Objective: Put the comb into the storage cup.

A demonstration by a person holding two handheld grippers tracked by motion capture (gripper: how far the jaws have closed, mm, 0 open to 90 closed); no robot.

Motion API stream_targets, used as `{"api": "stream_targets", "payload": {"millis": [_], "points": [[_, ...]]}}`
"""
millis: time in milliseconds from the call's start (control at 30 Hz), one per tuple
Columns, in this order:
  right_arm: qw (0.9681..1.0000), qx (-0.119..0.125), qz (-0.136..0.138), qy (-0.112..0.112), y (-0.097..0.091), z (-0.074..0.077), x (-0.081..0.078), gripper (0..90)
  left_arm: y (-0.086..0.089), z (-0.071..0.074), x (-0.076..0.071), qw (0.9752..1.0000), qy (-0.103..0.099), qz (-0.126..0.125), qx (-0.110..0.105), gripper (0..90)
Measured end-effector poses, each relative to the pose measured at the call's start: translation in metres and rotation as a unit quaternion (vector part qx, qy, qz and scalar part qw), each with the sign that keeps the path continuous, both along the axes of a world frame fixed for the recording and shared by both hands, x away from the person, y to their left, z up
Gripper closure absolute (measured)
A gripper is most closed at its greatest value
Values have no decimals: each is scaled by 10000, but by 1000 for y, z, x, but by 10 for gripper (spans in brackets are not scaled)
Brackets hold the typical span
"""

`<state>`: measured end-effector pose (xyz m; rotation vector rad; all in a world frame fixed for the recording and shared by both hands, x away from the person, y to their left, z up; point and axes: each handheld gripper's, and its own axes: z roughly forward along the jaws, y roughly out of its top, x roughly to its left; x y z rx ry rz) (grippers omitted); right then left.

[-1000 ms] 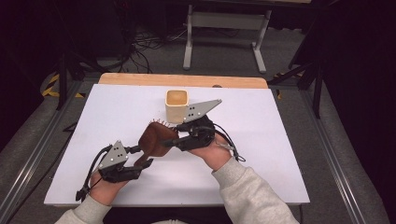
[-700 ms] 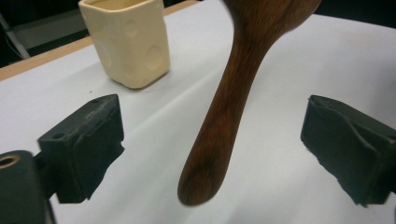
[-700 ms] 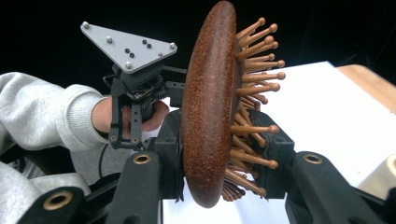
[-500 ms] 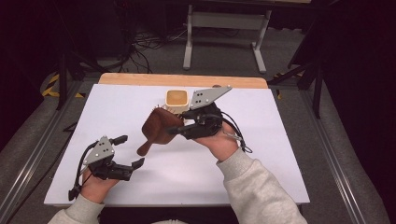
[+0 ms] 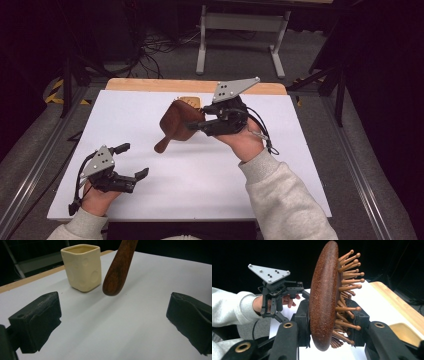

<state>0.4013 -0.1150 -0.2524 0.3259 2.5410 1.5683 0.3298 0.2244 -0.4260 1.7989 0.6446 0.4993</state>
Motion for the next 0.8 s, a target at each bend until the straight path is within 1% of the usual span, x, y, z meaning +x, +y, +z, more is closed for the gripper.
{"api": "stream_targets", "payload": {"millis": [167, 333, 433, 567, 600, 733, 800], "points": [[9999, -39, -93, -92, -4, 9, 3, 605, 6, -1, 1, 10000, 59, 34, -21, 6], [9997, -54, -187, -148, -7, 18, 7, 604, 13, -1, 2, 9999, 21, 119, -41, 3], [9995, -80, -231, -182, -8, 23, 10, 604, 18, -1, 3, 9997, 48, 207, -72, 3], [9992, -88, -310, -231, -10, 30, 15, 604, 23, -1, 5, 9995, 28, 282, -107, 3], [9991, -95, -326, -251, -11, 31, 16, 604, 25, -2, 6, 9994, 54, 318, -102, 3], [9988, -110, -372, -294, -11, 34, 19, 604, 28, -2, 7, 9994, 41, 332, -111, 3], [9982, -159, -450, -364, -12, 37, 22, 604, 31, -2, 7, 9992, 29, 388, -101, 3]]}}
